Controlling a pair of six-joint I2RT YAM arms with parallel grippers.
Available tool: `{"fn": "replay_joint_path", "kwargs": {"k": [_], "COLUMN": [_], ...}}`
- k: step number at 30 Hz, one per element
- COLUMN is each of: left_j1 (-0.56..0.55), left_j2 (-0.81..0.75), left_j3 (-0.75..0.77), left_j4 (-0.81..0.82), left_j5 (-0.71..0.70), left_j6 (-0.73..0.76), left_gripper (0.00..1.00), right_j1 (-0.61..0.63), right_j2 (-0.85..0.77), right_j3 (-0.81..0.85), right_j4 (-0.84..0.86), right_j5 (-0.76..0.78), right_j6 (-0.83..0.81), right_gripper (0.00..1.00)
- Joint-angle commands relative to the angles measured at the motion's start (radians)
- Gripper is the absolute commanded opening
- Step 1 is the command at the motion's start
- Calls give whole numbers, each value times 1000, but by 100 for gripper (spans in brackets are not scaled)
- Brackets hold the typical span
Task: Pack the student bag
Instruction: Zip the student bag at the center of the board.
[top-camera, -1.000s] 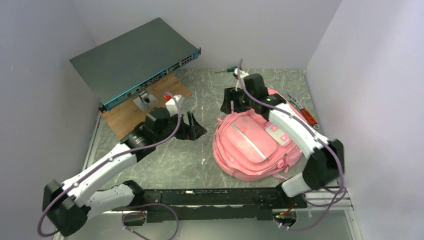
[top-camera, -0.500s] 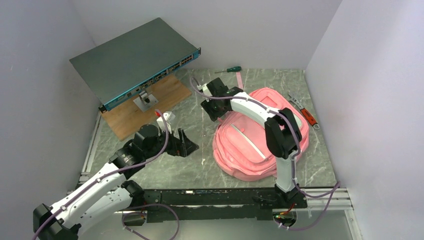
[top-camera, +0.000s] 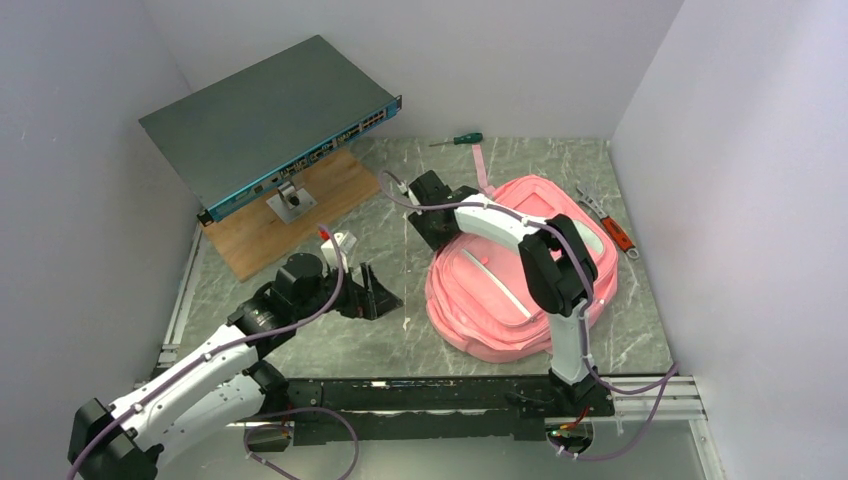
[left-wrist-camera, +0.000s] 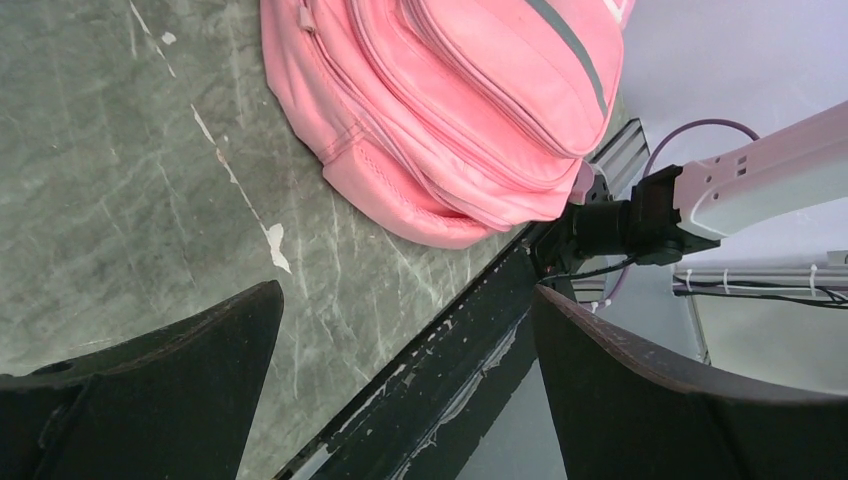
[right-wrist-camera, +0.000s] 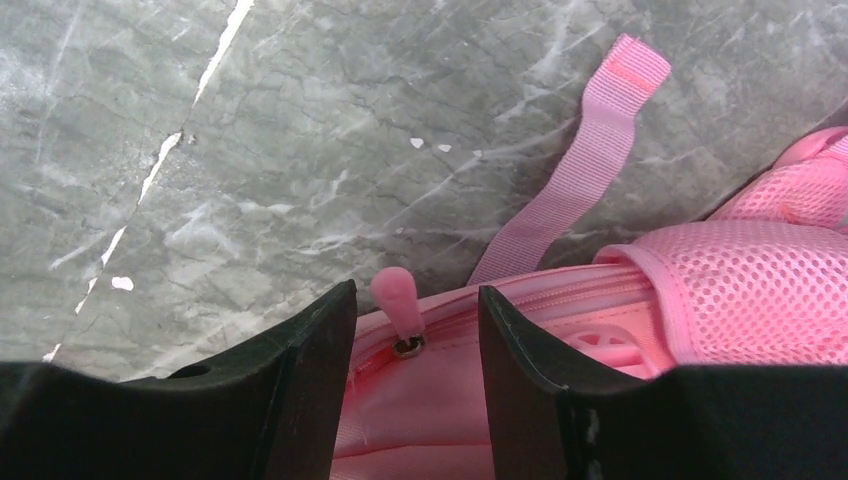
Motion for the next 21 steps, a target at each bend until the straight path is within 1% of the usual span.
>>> {"fn": "replay_joint_path", "kwargs": {"k": [1, 3, 4, 7, 8, 9, 10, 13, 16, 17, 18, 19, 21], "left_j1": [2, 2, 2, 2, 2, 2, 3, 2, 0, -3, -11, -23, -50], "left_j2": [20, 24, 30, 57, 74, 95, 121, 235, 365, 407, 450, 487, 573], "left_j3": [-24, -38, -49, -94, -111, -128, -146, -177, -178, -177, -173, -161, -107], "left_j4": [96, 116, 130, 205, 244, 290, 338, 483, 622, 665, 730, 752, 759], "left_j5": [50, 55, 58, 78, 87, 99, 110, 154, 193, 201, 206, 204, 206], "left_j6": [-49, -70, -87, -151, -180, -209, -236, -310, -368, -389, -406, -409, -404], "left_gripper": [100, 100, 100, 97, 95, 93, 88, 76, 63, 60, 59, 61, 76], "right_j1": [21, 20, 21, 25, 25, 25, 24, 25, 22, 19, 17, 13, 6], "right_j2": [-9, -11, -11, -21, -29, -39, -51, -93, -131, -140, -146, -153, -162], "right_j3": [-27, -42, -47, -57, -60, -62, -67, -88, -103, -107, -105, -103, -94], "right_j4": [50, 69, 77, 94, 99, 104, 109, 126, 138, 140, 140, 140, 138], "right_j5": [38, 23, 18, 13, 3, -9, -21, -77, -148, -168, -187, -221, -280], "right_j6": [0, -4, -5, -4, -3, -2, 0, -1, 1, 4, 17, 29, 57], "right_gripper": [51, 50, 47, 30, 21, 11, 5, 0, 0, 0, 0, 0, 0]}}
